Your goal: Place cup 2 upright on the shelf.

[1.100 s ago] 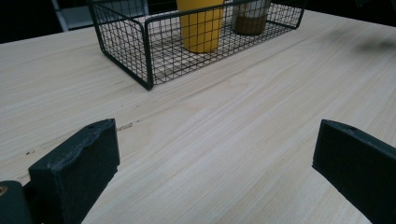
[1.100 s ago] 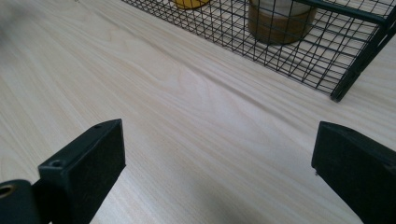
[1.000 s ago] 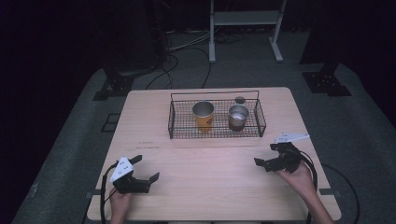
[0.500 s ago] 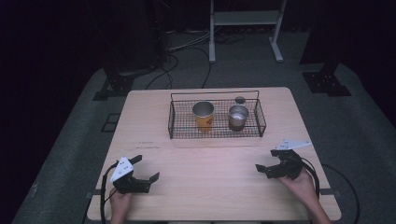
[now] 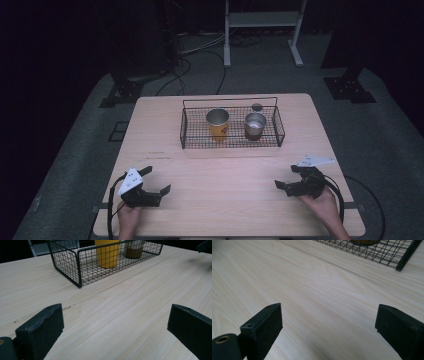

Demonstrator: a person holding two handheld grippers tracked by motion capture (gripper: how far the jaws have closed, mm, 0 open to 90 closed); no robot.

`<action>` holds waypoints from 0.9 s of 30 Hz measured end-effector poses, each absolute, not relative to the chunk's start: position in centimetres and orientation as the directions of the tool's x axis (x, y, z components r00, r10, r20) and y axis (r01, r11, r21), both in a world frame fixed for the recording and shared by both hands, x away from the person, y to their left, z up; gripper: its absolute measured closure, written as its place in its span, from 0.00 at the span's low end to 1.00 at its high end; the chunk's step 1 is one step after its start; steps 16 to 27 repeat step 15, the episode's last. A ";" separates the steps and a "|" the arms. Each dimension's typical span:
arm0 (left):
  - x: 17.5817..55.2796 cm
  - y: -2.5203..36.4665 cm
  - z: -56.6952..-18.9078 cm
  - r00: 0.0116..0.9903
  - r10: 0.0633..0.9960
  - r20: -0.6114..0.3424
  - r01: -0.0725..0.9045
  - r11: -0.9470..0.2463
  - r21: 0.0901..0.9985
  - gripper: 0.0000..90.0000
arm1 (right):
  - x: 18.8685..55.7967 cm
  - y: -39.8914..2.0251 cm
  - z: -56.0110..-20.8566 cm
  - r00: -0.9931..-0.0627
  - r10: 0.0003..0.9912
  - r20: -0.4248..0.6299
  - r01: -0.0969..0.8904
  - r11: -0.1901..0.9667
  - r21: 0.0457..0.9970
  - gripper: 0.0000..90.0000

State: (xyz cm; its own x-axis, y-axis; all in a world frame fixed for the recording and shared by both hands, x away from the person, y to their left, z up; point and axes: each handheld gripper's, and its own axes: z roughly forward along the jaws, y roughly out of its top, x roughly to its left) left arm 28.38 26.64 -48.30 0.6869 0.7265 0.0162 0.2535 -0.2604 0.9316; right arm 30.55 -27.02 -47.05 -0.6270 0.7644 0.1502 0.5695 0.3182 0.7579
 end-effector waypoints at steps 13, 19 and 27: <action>28.4 26.6 -48.3 0.685 0.728 0.021 0.253 -0.265 0.930 0.00 | 28.9 -27.1 -47.7 -0.611 0.777 0.150 0.544 0.275 0.792 0.07; 28.4 26.5 -48.3 0.683 0.730 0.024 0.255 -0.270 0.928 0.00 | 28.2 -27.2 -48.0 -0.599 0.785 0.156 0.516 0.229 0.825 0.08; 28.4 26.5 -48.3 0.683 0.730 0.024 0.255 -0.270 0.928 0.00 | 28.2 -27.2 -48.0 -0.599 0.785 0.156 0.516 0.229 0.825 0.08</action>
